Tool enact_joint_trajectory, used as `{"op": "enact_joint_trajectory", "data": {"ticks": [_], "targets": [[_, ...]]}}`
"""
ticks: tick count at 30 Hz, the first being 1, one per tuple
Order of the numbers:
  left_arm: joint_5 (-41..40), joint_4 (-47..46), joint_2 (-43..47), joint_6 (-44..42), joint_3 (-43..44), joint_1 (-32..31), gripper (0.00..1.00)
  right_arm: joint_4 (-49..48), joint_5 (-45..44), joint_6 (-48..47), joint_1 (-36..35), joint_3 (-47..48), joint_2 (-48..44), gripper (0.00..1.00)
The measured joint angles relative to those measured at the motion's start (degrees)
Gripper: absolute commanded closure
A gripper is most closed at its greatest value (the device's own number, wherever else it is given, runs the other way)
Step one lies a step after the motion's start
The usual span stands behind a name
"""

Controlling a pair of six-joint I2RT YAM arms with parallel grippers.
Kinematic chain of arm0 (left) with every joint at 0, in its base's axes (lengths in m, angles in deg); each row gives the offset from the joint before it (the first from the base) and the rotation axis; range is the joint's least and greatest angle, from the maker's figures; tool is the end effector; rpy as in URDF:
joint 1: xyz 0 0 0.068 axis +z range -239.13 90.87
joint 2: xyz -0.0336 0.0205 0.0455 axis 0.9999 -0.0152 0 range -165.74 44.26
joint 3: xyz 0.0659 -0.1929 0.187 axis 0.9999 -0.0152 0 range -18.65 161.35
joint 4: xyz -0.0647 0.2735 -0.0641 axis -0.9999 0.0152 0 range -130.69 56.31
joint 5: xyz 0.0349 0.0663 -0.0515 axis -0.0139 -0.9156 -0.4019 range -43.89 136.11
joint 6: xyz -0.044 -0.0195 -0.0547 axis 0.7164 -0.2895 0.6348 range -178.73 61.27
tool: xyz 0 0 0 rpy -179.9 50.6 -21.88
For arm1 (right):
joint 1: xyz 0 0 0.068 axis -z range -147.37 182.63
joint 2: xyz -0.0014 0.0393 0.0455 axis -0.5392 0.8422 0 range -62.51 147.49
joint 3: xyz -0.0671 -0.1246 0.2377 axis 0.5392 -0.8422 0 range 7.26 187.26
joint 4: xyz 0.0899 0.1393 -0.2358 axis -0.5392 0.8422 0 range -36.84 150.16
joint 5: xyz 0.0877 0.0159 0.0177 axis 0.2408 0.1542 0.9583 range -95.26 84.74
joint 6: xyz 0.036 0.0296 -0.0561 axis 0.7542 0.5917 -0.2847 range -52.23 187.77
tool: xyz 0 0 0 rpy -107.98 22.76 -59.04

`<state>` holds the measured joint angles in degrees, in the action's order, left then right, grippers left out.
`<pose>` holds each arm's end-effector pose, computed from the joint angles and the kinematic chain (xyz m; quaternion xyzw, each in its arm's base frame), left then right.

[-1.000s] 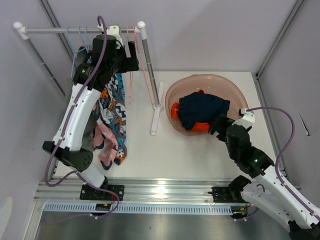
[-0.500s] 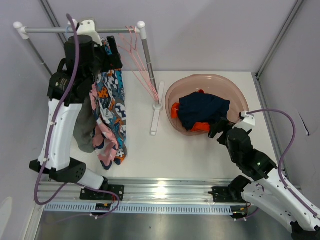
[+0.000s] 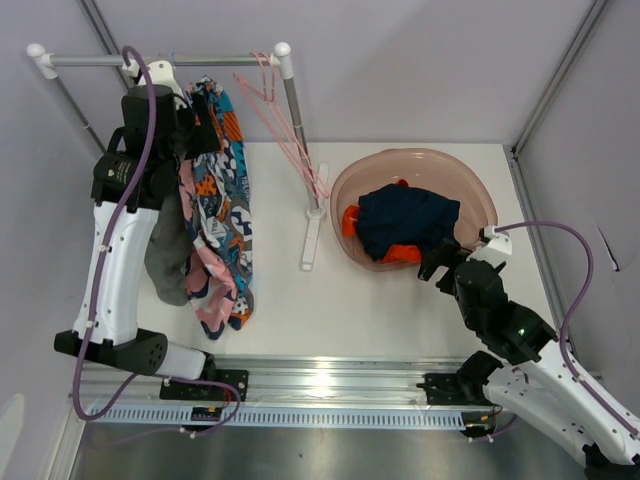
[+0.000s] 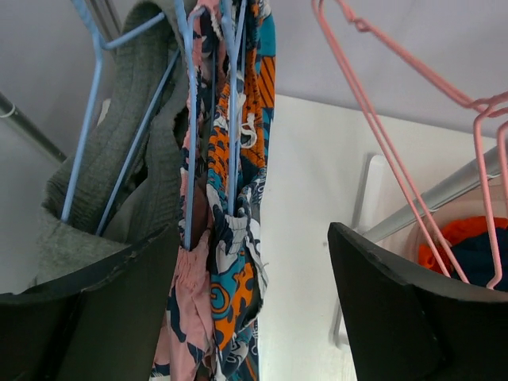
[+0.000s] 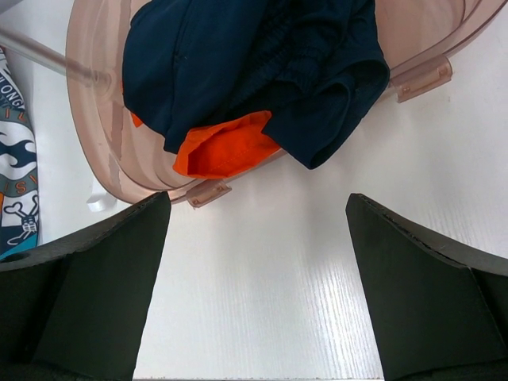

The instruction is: Remove the shorts from the hanger

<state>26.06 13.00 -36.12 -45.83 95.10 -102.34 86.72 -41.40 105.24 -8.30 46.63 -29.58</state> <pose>0.2904 -0.0467 0.5327 -0.0973 0.8085 0.0121 0.5803 0.1514 0.0840 0.2934 0.1373 0.8156 0.1083 0.5515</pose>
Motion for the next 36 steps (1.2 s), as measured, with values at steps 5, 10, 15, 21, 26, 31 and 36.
{"op": "enact_joint_trajectory", "data": {"ticks": [5, 10, 15, 21, 26, 31, 36], "targets": [[0.9, -0.7, -2.4, 0.0, -0.4, 0.9, 0.22, 0.9, -0.3, 0.1, -0.1, 0.0, -0.4, 0.01], [1.0, -0.9, -5.1, 0.1, 0.8, 1.4, 0.25, 1.7, -0.7, 0.1, -0.2, 0.0, -0.6, 0.01], [0.9, -0.8, -9.4, 0.1, 3.7, 1.7, 0.28, 2.3, -1.1, 0.0, -0.2, 0.0, -1.0, 0.01], [0.7, -0.1, -13.5, 0.1, 6.8, 2.6, 0.31, 2.7, -1.9, -0.2, -0.2, 0.0, -1.2, 0.01], [0.8, 0.5, -16.0, 0.6, 9.9, 4.8, 0.45, 2.6, -2.1, -0.7, -0.2, 0.0, -1.2, 0.01], [1.3, 1.0, -18.7, 1.2, 13.2, 6.8, 0.60, 2.6, -2.2, -1.3, -0.2, 0.0, -0.5, 0.01], [2.3, 1.7, -20.8, 1.7, 14.2, 7.2, 0.74, 2.1, -2.2, -1.7, -0.2, 0.0, 0.2, 0.01]]}}
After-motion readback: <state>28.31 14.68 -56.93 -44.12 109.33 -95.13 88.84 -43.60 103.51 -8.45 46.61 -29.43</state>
